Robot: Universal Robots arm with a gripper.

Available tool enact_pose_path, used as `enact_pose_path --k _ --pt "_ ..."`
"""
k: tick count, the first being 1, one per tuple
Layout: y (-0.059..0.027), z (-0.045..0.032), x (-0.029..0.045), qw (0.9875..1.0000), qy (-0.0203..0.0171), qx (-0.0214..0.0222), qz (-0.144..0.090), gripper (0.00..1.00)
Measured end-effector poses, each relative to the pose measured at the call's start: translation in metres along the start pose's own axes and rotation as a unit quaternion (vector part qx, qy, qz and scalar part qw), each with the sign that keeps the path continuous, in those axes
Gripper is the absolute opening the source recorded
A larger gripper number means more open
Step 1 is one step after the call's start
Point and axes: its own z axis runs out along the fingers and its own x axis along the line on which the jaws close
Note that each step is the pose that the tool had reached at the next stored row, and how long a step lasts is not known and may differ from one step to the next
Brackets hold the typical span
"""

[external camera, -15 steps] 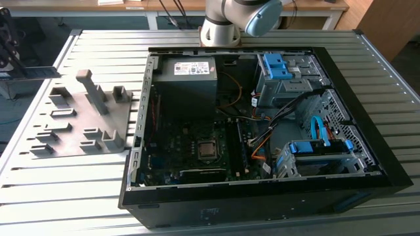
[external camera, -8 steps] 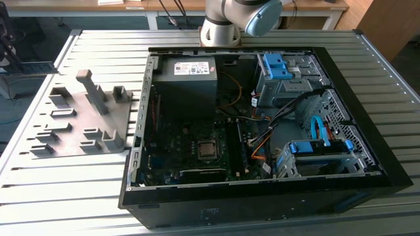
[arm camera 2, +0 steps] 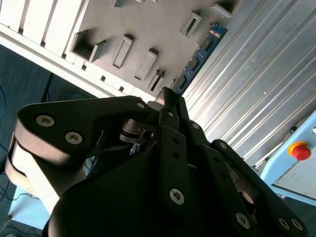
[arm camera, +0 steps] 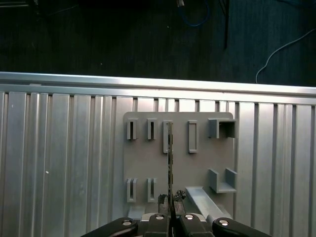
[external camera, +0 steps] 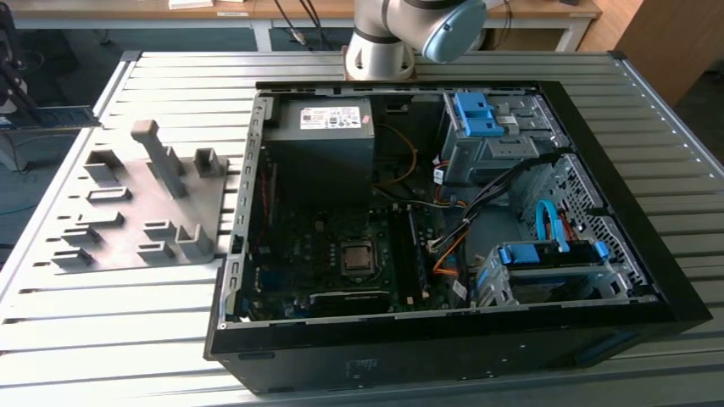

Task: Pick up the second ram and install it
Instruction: 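Pick up the second ram and move it above second insertion slot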

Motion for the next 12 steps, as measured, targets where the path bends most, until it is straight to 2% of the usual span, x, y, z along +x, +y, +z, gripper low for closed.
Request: enact_pose_path --k 4,12 --pt "-0.0043 -0.0001 0.0001 1.0 0.0 0.0 0.0 0.14" --pt "-0.0277 -0.0001 0.0007 1.0 0.0 0.0 0.0 0.14"
